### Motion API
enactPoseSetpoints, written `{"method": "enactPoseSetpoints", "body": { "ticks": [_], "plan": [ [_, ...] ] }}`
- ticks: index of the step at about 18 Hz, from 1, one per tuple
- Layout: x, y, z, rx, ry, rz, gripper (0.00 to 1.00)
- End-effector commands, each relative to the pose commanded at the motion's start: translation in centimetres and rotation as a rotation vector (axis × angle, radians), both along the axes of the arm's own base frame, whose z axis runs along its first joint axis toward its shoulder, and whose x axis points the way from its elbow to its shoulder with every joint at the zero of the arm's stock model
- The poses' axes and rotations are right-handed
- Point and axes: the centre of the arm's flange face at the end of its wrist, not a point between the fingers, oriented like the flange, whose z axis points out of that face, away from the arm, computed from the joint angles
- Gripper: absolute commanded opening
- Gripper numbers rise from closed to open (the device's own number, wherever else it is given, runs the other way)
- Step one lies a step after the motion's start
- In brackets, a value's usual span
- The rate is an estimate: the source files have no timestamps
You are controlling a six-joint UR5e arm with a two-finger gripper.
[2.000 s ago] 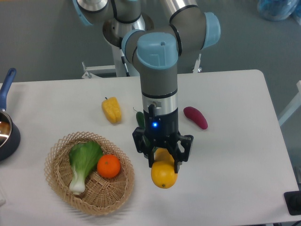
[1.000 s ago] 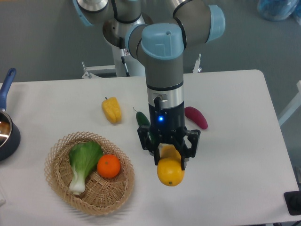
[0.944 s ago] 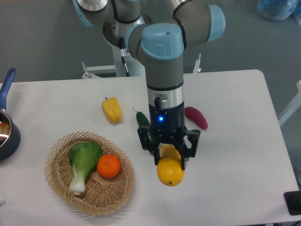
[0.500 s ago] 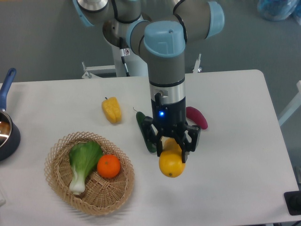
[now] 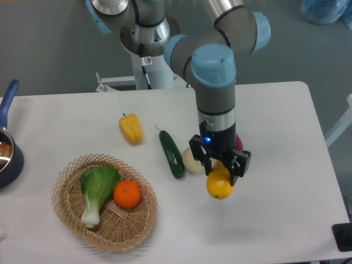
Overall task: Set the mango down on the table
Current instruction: 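Lower the mango toward the table beside the white vegetable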
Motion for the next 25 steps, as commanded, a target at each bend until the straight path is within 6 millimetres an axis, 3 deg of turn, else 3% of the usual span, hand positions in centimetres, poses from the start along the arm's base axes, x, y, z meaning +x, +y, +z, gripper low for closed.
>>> {"method": "enactPoseSetpoints", "body": {
  "ticks": [7, 13, 15, 25],
  "plan": [
    [-3.1, 3.5, -6.3, 0.043, -0.104, 0.286, 0.45],
    [-3.9, 4.3, -11.5, 0.030, -0.177, 0.435, 0.45],
    [-3.3, 4.9, -12.5, 0.022, -0.190, 0.450, 0.45],
    [-3.1, 4.9, -12.7, 0.032, -0.209, 0.474, 0.45]
  ]
}}
